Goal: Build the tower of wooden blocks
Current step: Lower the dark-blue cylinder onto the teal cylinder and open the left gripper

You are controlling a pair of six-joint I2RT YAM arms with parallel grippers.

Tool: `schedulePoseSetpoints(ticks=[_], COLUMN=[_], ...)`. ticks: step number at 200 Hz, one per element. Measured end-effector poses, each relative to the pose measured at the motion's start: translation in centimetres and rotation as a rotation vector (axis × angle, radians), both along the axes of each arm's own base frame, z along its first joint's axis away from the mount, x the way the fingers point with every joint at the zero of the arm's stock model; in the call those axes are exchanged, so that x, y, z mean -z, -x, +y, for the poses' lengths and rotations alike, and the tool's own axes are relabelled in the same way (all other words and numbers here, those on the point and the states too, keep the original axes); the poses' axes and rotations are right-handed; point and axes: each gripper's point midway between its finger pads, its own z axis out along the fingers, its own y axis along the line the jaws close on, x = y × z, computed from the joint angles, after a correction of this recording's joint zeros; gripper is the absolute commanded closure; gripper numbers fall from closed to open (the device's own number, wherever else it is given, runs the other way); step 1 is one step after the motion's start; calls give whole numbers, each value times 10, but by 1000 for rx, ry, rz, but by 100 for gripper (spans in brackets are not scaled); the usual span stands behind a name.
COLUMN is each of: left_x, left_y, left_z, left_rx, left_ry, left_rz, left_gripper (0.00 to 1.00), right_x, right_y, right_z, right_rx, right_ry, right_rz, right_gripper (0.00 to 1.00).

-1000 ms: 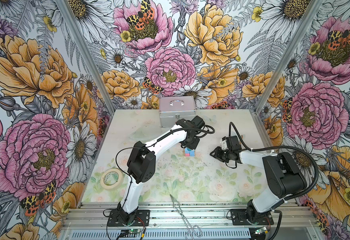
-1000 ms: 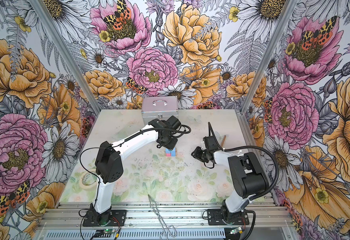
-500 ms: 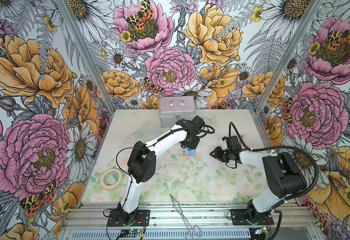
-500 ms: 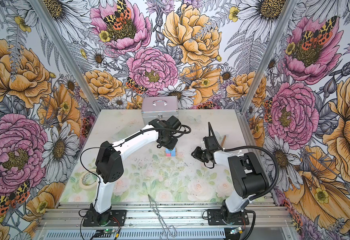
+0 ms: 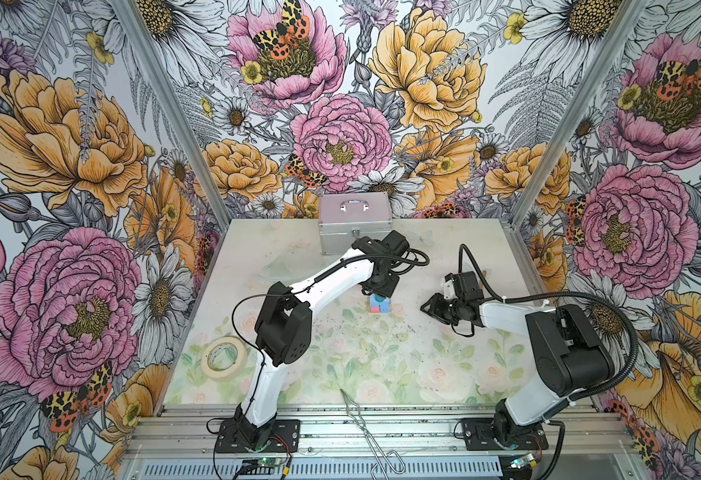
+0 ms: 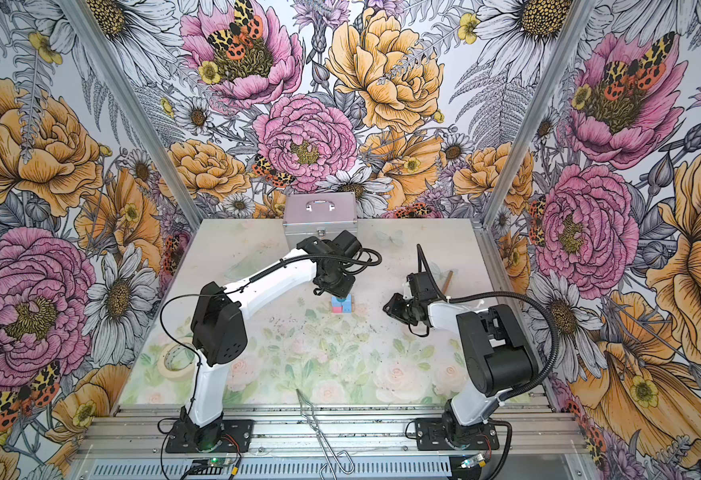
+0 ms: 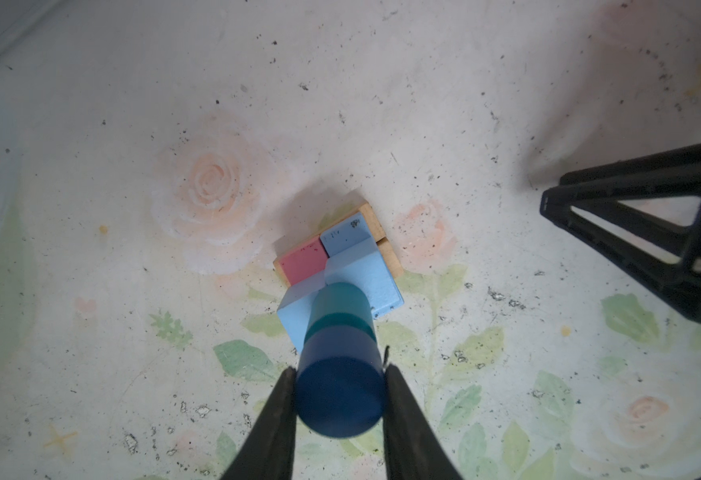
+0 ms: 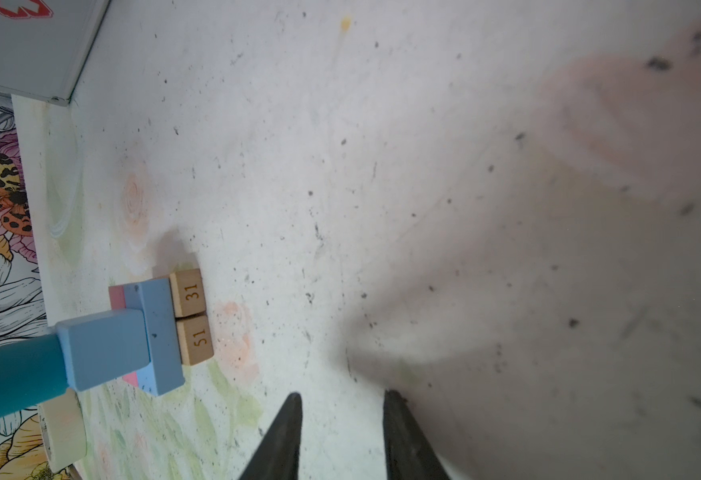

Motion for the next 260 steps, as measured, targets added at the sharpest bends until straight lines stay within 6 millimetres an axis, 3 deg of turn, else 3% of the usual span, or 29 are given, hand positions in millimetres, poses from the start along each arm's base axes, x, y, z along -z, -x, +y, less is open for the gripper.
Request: schedulePoseSetpoints(ticks=[150,260], left_x=[7,8], left_y=[0,-1], left_z=[0,-1], left_rx=[0,-2], left_ry=[-11,-10], left_rz=[12,11], left_gripper=[71,60], right_x=[0,0], right_y=[0,0], right_z=[0,0], right_rx=[0,-1], right_ry=[0,-1], right_rz=[0,1], right_gripper=[65,65])
